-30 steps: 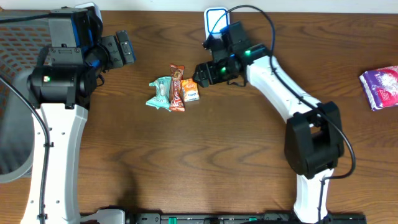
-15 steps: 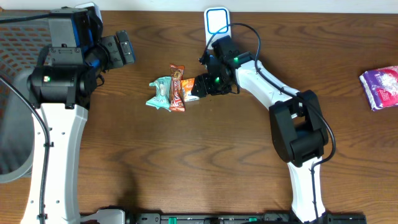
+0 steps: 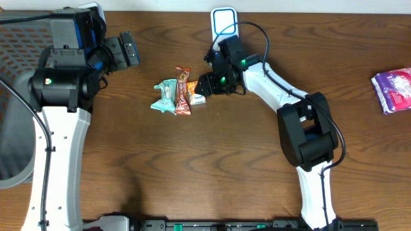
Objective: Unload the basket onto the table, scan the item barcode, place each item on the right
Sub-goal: 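Reach the right gripper to the orange packet and grasp it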
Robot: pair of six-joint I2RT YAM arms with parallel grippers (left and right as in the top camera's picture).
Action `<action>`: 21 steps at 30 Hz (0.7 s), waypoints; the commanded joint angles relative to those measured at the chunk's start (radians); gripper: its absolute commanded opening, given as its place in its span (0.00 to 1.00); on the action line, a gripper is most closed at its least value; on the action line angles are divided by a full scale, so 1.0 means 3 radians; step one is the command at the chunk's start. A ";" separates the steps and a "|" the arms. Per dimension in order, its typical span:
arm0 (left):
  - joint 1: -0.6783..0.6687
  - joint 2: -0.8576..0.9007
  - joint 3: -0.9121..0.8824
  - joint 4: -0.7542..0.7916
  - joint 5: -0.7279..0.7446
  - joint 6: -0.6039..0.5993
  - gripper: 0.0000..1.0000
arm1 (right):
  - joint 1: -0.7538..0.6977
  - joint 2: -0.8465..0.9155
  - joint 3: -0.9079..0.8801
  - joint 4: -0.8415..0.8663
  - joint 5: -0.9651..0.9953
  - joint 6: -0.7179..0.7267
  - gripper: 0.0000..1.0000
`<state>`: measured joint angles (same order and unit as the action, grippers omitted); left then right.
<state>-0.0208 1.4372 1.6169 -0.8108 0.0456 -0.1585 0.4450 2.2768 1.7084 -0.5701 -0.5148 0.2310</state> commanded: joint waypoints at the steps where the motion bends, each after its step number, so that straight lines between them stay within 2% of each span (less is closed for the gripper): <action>1: 0.0009 0.0019 0.0034 0.0000 -0.0042 -0.0013 0.98 | 0.0046 0.0140 -0.0011 0.0060 0.0117 0.0137 0.61; 9: 0.0009 0.0019 0.0034 0.0000 -0.0042 -0.0013 0.98 | 0.0071 0.0337 -0.0011 0.0165 0.0078 0.0301 0.54; 10: 0.0009 0.0019 0.0034 0.0000 -0.0042 -0.0013 0.98 | 0.0071 0.0355 -0.0011 0.0164 0.0076 0.0301 0.51; 13: 0.0009 0.0019 0.0034 0.0000 -0.0042 -0.0013 0.98 | 0.0071 0.0356 -0.0011 0.0127 0.0071 0.0305 0.30; 15: 0.0009 0.0019 0.0034 0.0000 -0.0042 -0.0013 0.98 | 0.0071 0.0355 -0.0010 0.0118 -0.0033 0.0320 0.23; 16: 0.0009 0.0019 0.0034 0.0000 -0.0042 -0.0013 0.98 | 0.0067 0.0355 -0.0010 0.0117 -0.0104 0.0331 0.17; 17: 0.0009 0.0019 0.0034 0.0000 -0.0042 -0.0013 0.98 | 0.0064 0.0355 -0.0010 0.0117 -0.0181 0.0331 0.06; 18: 0.0009 0.0019 0.0034 0.0000 -0.0042 -0.0013 0.98 | 0.0062 0.0355 -0.0010 0.0118 -0.0244 0.0331 0.01; 21: 0.0009 0.0019 0.0034 0.0000 -0.0042 -0.0013 0.98 | 0.0036 0.0352 -0.0003 0.0122 -0.0483 0.0359 0.01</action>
<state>-0.0208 1.4372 1.6169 -0.8108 0.0456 -0.1585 0.4530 2.3367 1.7138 -0.5198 -0.5900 0.3294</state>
